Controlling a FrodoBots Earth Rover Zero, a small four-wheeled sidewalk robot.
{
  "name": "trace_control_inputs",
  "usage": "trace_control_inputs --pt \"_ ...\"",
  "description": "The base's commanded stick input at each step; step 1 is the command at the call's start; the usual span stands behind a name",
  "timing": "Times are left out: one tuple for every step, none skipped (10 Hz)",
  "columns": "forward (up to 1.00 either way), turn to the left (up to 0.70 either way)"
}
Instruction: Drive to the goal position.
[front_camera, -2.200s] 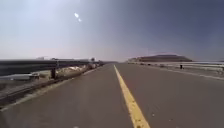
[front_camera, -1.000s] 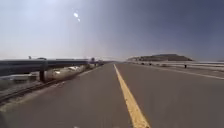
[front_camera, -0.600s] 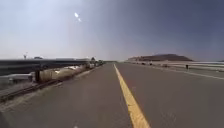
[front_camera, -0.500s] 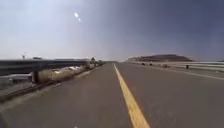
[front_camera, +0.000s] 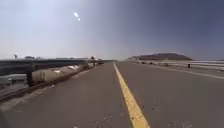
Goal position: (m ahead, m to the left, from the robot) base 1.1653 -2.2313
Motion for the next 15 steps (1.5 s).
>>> trace_control_inputs --pt "0.50 0.00" --pt "0.50 0.00" --pt "0.50 0.00" --pt "0.50 0.00" --pt "0.50 0.00" --pt "0.50 0.00" --pt "0.50 0.00" --pt "0.50 0.00" --pt "0.50 0.00" --pt "0.50 0.00" --pt "0.50 0.00" --pt "0.50 0.00" --pt "0.50 0.00" --pt "0.50 0.00" --pt "0.50 0.00"
